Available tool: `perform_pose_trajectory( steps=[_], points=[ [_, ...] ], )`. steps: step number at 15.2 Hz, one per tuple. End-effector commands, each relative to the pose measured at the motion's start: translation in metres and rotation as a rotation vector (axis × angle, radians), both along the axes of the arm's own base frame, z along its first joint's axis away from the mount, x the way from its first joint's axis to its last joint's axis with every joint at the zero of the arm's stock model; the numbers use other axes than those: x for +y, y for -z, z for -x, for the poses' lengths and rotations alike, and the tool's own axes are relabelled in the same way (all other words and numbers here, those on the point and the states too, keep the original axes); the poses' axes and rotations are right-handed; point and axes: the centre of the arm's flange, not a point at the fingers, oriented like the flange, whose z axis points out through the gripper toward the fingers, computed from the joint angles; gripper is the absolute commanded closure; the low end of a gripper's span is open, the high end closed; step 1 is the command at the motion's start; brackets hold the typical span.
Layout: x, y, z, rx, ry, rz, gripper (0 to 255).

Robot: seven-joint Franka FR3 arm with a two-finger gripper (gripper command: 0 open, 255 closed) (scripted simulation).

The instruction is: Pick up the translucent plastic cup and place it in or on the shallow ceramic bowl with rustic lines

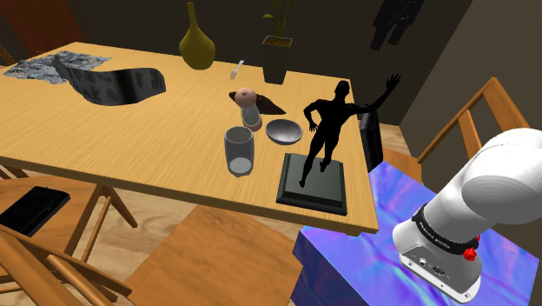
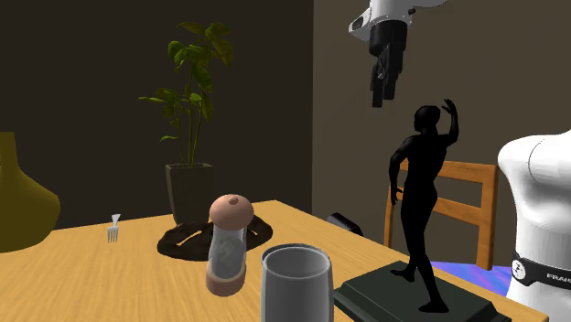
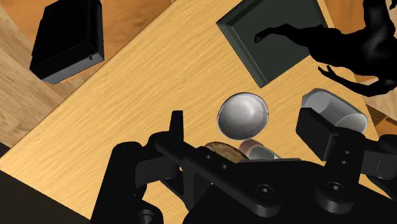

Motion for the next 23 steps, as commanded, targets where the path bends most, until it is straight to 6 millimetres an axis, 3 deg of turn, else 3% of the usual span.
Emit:
perform_pose_trajectory(
  steps=[1, 23],
  points=[
    [0.0, 0.0, 0.0, 0.0, 0.0, 0.0, 0],
    [0.234, 0.139, -0.112, 0.08, 0.075, -0.002, 0]
  ],
)
